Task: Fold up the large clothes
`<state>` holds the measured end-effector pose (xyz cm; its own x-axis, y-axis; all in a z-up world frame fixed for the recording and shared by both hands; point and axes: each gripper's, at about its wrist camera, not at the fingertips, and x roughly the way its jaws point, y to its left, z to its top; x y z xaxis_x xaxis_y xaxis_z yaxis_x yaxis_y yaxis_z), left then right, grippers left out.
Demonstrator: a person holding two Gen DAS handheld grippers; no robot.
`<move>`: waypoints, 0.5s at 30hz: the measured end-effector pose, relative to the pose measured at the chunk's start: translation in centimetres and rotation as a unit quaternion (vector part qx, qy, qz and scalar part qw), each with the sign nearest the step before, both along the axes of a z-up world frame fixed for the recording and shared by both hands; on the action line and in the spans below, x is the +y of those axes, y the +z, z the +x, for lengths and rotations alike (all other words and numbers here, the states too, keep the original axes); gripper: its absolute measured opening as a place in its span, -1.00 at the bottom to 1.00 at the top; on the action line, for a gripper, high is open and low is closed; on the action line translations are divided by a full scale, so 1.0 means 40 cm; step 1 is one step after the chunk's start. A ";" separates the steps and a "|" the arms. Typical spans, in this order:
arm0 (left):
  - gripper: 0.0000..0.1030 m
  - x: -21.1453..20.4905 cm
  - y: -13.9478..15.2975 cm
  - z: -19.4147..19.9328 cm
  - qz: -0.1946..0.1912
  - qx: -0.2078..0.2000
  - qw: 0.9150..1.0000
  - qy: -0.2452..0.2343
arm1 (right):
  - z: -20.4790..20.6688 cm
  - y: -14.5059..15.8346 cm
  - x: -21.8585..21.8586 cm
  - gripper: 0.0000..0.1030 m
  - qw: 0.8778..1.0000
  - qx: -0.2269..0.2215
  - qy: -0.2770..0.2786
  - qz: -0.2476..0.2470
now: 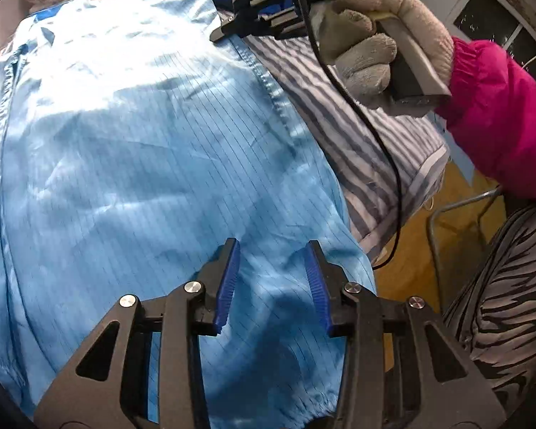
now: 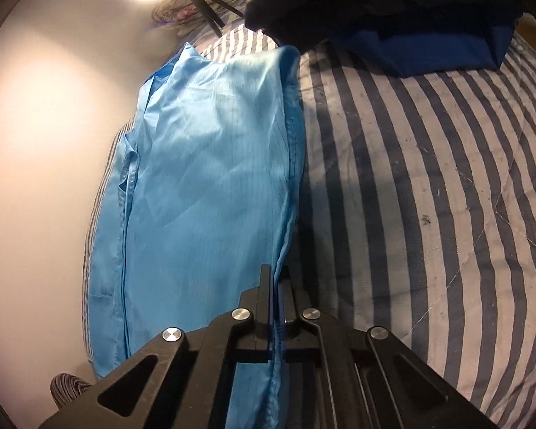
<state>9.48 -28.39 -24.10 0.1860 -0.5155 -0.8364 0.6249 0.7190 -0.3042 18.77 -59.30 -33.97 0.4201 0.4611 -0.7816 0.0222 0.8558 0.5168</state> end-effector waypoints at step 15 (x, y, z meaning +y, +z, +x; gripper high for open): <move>-0.23 0.272 0.114 0.013 -0.060 -0.034 0.991 0.111 | 0.011 0.177 0.192 -1.00 0.999 -0.034 0.006 -0.041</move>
<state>9.99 -17.51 -19.56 0.3601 -0.5503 -0.7533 0.4782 0.8022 -0.3574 19.20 -51.63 -26.87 0.4681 0.4017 -0.7871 -0.0216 0.8956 0.4442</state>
